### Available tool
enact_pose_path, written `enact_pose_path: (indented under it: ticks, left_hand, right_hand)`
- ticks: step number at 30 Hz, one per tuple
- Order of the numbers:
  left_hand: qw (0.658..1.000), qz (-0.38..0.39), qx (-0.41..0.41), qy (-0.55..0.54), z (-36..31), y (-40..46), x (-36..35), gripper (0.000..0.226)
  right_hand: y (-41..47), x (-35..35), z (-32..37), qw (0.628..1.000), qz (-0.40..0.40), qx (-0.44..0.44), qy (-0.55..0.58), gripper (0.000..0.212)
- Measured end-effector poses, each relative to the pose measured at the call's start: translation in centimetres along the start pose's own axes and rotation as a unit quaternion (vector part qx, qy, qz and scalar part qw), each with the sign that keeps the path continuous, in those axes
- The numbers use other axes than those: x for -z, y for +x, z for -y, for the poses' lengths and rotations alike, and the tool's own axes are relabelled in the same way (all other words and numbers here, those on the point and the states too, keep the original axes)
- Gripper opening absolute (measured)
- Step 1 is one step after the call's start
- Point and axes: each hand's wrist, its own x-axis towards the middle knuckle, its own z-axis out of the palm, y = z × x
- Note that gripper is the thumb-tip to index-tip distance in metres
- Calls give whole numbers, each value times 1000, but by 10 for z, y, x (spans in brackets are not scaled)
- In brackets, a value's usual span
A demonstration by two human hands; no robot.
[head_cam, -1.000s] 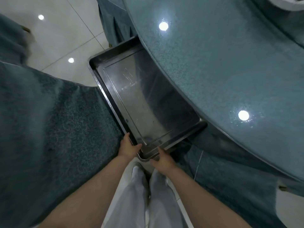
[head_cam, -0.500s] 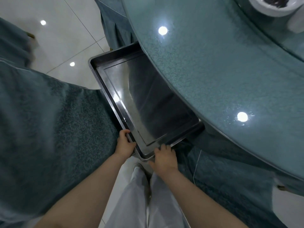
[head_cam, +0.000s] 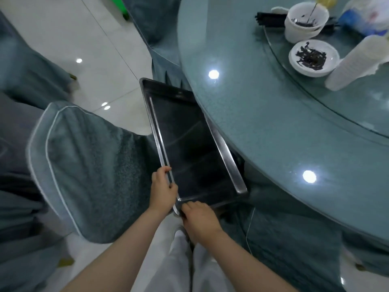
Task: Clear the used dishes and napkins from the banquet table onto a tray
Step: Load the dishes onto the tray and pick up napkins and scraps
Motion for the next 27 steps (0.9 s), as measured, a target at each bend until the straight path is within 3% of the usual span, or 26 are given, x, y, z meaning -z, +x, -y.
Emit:
enact_pose_path:
  ticks: [6, 11, 13, 18, 27]
  left_hand:
    - [994, -12, -102, 39, -25, -26, 23, 49]
    - [990, 2, -137, 40, -48, -36, 42, 50]
    - [989, 6, -140, 41, -57, -38, 52, 50]
    - [991, -2, -127, 35, -73, -41, 83, 44]
    - [985, -117, -123, 7, -99, -63, 137, 40]
  right_hand:
    - [-19, 29, 21, 1000, 5, 26, -12, 31]
    - [-30, 55, 39, 999, -33, 11, 33, 28]
    - [-32, 66, 46, 998, -31, 8, 63, 18]
    - [-34, 88, 60, 995, -46, 36, 78, 20]
    - [-31, 125, 82, 986, -73, 131, 66, 36]
